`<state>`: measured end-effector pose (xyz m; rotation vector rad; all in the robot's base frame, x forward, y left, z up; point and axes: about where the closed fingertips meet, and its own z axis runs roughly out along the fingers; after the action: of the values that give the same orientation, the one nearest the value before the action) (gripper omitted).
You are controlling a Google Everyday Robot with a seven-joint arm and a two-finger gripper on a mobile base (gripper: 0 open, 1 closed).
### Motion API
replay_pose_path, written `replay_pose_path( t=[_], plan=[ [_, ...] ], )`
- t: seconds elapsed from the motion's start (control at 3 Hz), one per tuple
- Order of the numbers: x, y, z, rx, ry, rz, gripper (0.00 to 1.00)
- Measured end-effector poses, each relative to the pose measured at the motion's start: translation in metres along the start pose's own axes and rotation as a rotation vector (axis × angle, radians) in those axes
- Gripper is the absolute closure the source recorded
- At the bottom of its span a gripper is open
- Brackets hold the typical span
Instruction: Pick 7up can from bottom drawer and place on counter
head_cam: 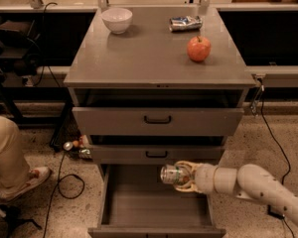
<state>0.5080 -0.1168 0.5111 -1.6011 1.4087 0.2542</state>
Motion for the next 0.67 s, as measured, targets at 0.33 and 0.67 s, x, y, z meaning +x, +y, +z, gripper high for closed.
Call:
replay_pose_path(
  t=[0.33,0.67],
  plan=[
    [-0.044,-0.030,-0.031,0.011,-0.039,-0.099,1.00],
    [-0.091,-0.054,-0.053,0.019,-0.002,-0.232,1.00]
  ],
)
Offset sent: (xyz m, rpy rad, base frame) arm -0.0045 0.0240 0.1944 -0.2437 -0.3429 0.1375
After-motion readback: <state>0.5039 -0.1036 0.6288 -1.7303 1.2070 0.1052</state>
